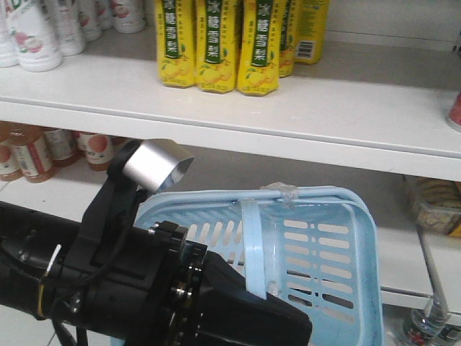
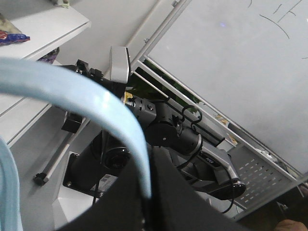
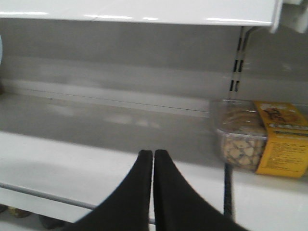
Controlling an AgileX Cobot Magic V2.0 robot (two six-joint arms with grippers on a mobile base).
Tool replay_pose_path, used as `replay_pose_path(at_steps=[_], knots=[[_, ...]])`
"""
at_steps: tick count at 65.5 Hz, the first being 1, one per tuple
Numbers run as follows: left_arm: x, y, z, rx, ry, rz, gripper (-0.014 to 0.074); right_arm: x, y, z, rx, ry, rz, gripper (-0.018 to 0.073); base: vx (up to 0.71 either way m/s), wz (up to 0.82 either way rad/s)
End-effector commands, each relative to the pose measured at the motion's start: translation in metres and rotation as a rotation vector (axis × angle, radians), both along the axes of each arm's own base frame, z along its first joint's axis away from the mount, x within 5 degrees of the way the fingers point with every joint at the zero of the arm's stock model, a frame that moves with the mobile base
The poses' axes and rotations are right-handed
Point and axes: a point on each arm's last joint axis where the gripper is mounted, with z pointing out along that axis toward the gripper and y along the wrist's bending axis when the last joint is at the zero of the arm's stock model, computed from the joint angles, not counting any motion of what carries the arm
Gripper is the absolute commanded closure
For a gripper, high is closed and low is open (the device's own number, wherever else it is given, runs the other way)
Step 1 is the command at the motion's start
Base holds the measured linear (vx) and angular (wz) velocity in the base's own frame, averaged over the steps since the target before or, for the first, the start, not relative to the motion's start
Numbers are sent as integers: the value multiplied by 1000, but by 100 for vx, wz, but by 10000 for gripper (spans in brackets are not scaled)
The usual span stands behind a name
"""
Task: Place coke in basket with both arms
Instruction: 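Drive the base to the shelf with the red Coca-Cola bottle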
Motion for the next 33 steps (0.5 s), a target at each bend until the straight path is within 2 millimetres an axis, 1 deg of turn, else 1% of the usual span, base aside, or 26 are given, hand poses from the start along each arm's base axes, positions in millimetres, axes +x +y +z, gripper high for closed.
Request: replay_pose_path(at_steps=[1, 20, 33], knots=[[-5, 3, 22, -102, 0, 4, 603, 0, 0, 4, -11, -82, 1, 564, 13, -48], [-5, 3, 22, -102, 0, 4, 603, 0, 0, 4, -11, -82, 1, 564, 12, -45], [-5, 3, 22, -102, 0, 4, 603, 0, 0, 4, -11, -82, 1, 564, 8, -33]])
